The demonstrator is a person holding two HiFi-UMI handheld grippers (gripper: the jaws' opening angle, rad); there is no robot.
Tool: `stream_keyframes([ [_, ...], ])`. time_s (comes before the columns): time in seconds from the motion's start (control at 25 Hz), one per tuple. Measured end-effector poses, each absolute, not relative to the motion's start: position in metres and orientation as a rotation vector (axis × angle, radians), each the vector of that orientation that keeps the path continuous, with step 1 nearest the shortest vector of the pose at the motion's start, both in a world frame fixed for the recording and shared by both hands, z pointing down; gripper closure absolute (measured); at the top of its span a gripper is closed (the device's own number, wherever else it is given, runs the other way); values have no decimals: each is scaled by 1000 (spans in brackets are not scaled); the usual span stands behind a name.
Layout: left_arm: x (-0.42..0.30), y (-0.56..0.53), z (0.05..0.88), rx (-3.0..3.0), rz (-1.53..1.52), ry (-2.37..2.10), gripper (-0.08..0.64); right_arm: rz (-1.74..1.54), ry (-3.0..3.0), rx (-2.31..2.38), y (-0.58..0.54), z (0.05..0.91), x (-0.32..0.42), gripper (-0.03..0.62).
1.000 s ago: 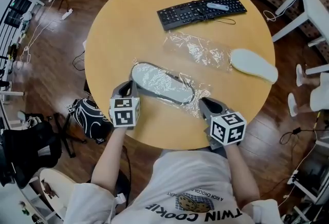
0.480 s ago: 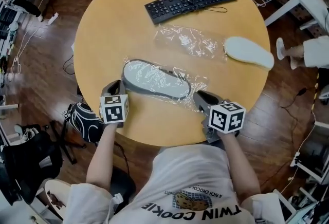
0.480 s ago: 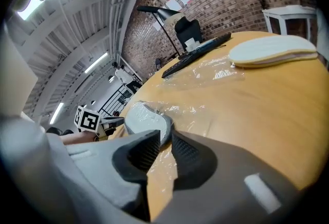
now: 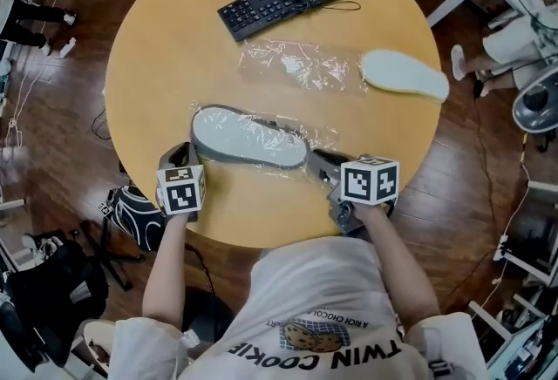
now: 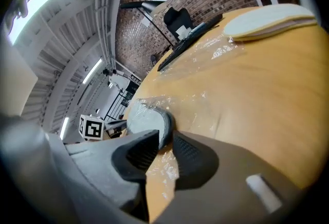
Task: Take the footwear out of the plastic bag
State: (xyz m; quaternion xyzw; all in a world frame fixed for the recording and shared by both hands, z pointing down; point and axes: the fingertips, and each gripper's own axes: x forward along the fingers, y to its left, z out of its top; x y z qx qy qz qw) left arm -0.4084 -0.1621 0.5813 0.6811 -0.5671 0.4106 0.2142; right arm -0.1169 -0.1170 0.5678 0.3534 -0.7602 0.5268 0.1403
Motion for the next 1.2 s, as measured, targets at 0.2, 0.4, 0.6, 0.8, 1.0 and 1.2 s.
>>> stream_keyframes([
  [0.2,-407,-163,583,1894,1139,-1551,558,1625,-2169,973,-119,569,-125,416],
  [0.4,-409,-163,585,1897,1150,-1537,558,1592,-2150,923,-122,572,-135,413],
  [0.6,-408,-166,584,1912,1152,-1523,558,1731,-2155,820,-124,571,-143,413],
  [0.8,-408,-166,586,1907,1171,-1536,558,1762,-2132,799,-124,574,-148,420],
  [1.0,-408,-167,584,1897,1214,-1571,558,1711,-2171,827,-123,572,-144,479],
  [1.2,-407,-166,586,1863,1226,-1575,558,1702,-2206,848,-122,568,-140,489],
])
